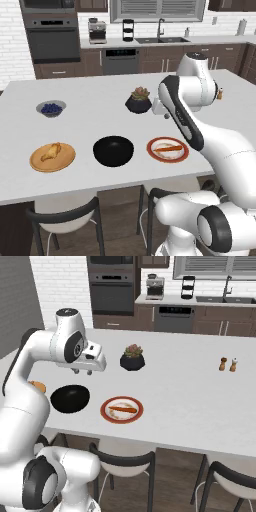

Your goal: Pick the chicken drumstick and carrot from their plates and place them in the bowl. Then put the bowl in the fridge.

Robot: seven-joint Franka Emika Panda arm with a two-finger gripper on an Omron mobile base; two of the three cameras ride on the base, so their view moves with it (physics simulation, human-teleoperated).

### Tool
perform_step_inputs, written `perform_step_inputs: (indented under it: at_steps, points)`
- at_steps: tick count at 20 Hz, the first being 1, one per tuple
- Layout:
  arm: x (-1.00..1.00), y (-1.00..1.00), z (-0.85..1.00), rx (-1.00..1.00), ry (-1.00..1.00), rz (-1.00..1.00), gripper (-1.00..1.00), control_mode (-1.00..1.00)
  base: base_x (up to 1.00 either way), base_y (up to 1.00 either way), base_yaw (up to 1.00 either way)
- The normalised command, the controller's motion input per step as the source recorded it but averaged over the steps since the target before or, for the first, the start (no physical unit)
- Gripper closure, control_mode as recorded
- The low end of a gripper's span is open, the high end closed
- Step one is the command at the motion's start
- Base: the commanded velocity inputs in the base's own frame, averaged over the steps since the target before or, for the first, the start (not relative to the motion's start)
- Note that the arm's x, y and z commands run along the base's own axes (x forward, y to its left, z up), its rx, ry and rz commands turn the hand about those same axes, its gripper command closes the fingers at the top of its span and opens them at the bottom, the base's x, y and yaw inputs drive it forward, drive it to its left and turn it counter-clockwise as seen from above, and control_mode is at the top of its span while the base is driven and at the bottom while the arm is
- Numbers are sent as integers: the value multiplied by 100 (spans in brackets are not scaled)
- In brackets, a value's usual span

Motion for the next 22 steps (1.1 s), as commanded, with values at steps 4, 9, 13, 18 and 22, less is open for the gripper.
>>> perform_step_inputs:
  at_steps: [4,9,13,18,22]
  points:
    - [-47,0,0,0,-1,0,-100,-100,0,0,0]
    - [-82,-9,-3,-5,-3,1,-100,-100,0,0,0]
    - [-1,-45,-10,-9,20,29,-100,-100,0,0,0]
    - [33,-44,-29,-8,13,52,-100,-100,0,0,0]
    - [52,-44,-44,-2,9,64,-100,-100,0,0,0]
